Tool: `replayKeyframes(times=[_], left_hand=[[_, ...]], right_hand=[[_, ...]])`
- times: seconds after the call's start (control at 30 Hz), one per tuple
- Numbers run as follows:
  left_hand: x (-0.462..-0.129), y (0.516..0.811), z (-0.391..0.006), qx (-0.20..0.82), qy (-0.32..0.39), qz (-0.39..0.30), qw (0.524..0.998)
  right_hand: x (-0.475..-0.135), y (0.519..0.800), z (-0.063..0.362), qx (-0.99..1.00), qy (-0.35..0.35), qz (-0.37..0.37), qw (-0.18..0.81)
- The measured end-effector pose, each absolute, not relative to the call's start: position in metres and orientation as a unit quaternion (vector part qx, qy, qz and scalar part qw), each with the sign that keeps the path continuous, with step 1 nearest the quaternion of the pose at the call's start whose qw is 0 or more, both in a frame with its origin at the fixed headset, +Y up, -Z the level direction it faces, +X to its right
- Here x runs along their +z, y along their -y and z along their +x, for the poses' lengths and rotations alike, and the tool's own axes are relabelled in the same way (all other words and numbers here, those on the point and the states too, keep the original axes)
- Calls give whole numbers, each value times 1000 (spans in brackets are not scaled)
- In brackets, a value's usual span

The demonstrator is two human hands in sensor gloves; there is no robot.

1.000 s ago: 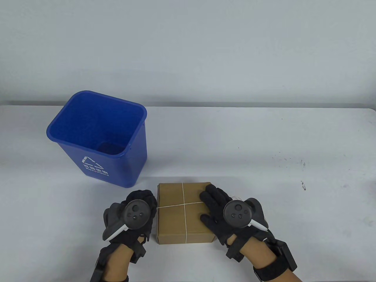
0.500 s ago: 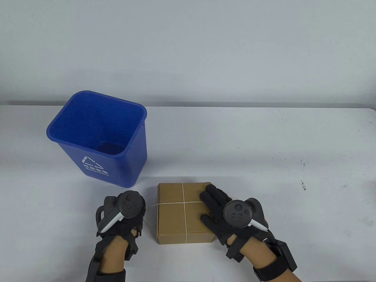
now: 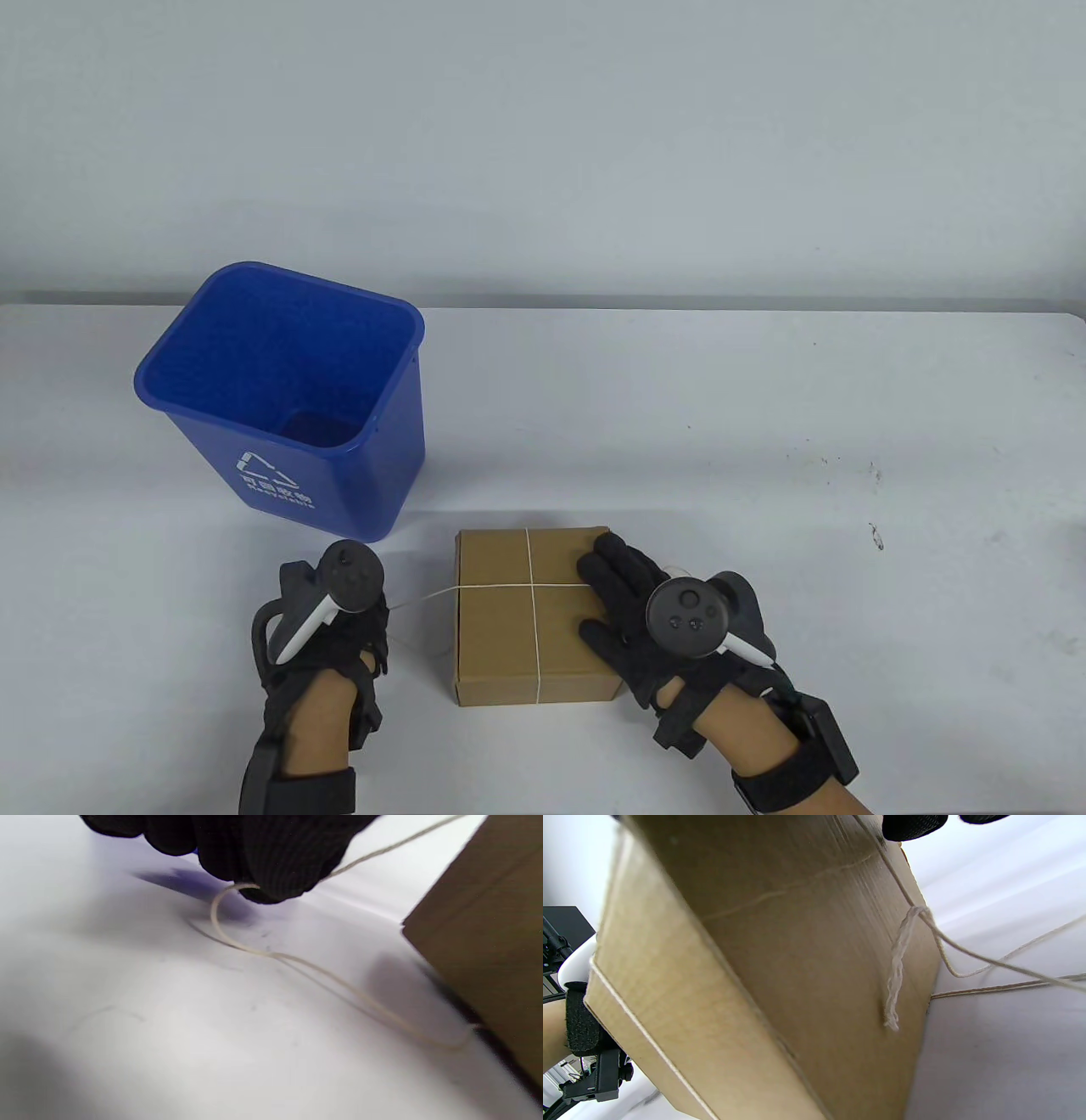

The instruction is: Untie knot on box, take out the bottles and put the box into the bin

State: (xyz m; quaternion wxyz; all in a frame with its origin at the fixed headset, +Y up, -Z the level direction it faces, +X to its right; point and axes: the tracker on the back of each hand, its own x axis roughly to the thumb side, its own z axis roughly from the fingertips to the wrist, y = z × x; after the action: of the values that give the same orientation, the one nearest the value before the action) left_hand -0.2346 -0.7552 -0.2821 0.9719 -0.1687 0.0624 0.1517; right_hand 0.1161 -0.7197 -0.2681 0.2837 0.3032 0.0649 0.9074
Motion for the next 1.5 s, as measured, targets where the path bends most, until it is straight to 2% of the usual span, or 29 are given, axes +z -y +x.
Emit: replayKeyframes(times=[0.2,0.5,0.63,0.83,0.9,1.03,1.1,1.17,1.27,1.5], left_hand=[[-282,760,-247,160,-107,-183,964],[-292,758,-255,111,-68,-221,967],[-292,756,-255,107,-97,-229,963],[-276,740,-264,192,-101,-185,959],[-267,727,-263,199,-89,-156,963],[-252,701,-254,236,-66,-50,968],[-249,693,-246,257,-29,-8,966],[-251,692,-234,294,43,-4,955],[-251,695,-215,342,95,-6,935],[-256,707,-186,264,122,-4,957]], right_hand=[[-268,720,116,907,-65,303,284],[-268,720,117,909,-67,302,279],[-268,720,117,909,-67,302,279],[-268,720,117,909,-67,302,279],[-268,720,117,909,-67,303,279],[-268,720,117,908,-67,303,280],[-268,721,117,908,-67,303,282],[-268,721,117,908,-67,303,283],[-268,721,117,908,-67,303,283],[-268,721,117,908,-67,303,283]])
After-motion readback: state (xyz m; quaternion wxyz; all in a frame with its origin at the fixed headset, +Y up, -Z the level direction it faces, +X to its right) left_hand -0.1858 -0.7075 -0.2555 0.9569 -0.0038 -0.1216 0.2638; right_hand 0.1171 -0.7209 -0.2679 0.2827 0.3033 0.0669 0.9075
